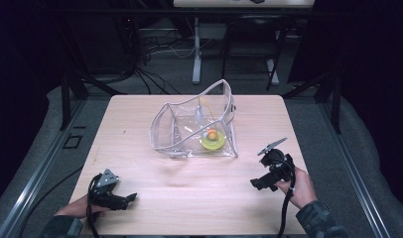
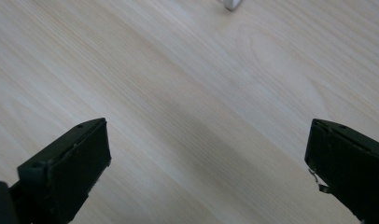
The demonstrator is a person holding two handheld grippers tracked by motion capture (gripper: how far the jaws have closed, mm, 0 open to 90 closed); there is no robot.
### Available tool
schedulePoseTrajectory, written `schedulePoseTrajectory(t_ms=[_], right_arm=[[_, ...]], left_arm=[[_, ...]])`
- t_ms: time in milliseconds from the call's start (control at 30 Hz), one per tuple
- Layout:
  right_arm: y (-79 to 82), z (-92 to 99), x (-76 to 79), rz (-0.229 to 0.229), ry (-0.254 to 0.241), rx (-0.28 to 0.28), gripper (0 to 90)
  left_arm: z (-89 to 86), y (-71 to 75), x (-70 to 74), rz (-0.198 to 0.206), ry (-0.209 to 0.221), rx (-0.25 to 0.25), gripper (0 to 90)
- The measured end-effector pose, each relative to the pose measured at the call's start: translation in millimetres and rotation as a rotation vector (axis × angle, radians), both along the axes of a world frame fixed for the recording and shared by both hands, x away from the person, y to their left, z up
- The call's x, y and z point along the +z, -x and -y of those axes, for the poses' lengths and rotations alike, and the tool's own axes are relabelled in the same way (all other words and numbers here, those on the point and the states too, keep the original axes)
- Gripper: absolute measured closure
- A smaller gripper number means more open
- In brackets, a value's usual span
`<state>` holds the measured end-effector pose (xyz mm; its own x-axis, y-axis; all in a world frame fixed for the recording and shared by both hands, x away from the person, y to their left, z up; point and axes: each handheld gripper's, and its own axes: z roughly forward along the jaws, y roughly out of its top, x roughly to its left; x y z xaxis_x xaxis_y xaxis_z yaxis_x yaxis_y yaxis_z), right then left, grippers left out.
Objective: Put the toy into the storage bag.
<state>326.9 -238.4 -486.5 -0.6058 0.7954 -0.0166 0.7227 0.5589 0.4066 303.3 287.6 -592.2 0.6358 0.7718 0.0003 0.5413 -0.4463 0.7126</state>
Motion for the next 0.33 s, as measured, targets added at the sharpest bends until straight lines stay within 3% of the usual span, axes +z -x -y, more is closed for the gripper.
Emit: schedulePoseTrajectory(t_ms=[67, 133, 333], right_arm=[[2.3, 2.8, -5.8, -0.019, -0.005, -0.01, 0.0], [1.2, 4.5, -9.6, -0.034, 0.023, -0.003, 0.0], [-4.3, 8.4, -16.6, 0.007, 0.054, -0.042, 0.0]], left_arm=[[0.0, 0.0, 0.0, 0.0, 0.001, 0.0, 0.0], [0.0, 0.0, 0.0, 0.0, 0.0, 0.0, 0.0], [0.0, 0.1, -0.1, -0.001, 0.003, 0.001, 0.0]])
